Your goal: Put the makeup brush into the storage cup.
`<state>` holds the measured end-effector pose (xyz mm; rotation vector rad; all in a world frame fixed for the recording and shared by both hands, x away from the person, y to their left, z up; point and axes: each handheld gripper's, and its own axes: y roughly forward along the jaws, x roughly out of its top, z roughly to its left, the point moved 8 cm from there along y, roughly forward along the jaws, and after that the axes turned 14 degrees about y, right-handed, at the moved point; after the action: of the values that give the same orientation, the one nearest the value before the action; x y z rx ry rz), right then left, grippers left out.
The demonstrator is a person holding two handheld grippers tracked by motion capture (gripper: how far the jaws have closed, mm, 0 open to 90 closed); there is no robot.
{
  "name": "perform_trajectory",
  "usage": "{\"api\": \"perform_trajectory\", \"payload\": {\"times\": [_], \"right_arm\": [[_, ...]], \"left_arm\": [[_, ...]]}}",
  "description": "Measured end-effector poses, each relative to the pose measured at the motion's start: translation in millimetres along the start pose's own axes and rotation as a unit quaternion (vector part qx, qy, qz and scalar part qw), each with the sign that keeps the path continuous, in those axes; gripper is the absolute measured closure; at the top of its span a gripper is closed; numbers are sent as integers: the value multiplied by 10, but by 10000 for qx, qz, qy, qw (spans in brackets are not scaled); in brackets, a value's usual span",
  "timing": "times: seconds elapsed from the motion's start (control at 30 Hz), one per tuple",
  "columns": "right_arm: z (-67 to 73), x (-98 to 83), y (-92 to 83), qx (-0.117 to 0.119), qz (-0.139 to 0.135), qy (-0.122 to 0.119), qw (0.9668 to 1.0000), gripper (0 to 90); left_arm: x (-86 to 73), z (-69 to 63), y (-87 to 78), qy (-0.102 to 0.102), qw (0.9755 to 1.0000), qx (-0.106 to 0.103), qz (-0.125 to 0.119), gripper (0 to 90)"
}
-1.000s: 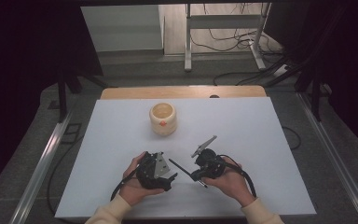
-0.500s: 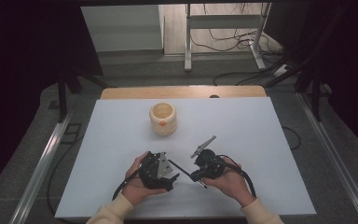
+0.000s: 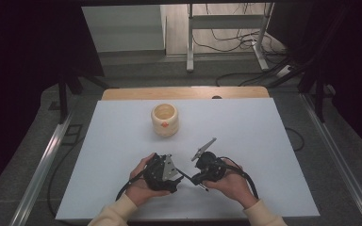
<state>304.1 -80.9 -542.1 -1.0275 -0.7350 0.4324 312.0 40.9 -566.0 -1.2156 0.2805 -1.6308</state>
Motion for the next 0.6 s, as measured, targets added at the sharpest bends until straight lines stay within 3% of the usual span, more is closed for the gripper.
{"api": "perform_trajectory", "payload": {"times": [0.2, 0.43, 0.6], "right_arm": [[26, -5, 5, 98, 45, -69, 9999, 834], [46, 5, -8, 162, 6, -77, 9998, 834], [43, 9, -27, 225, -30, -58, 9997, 832]], "left_arm": [[21, -48, 11, 148, 9998, -130, -65, 244], [27, -60, 11, 221, 9997, -90, -98, 374], [-15, -40, 9, 314, 9995, -49, 28, 460]]}}
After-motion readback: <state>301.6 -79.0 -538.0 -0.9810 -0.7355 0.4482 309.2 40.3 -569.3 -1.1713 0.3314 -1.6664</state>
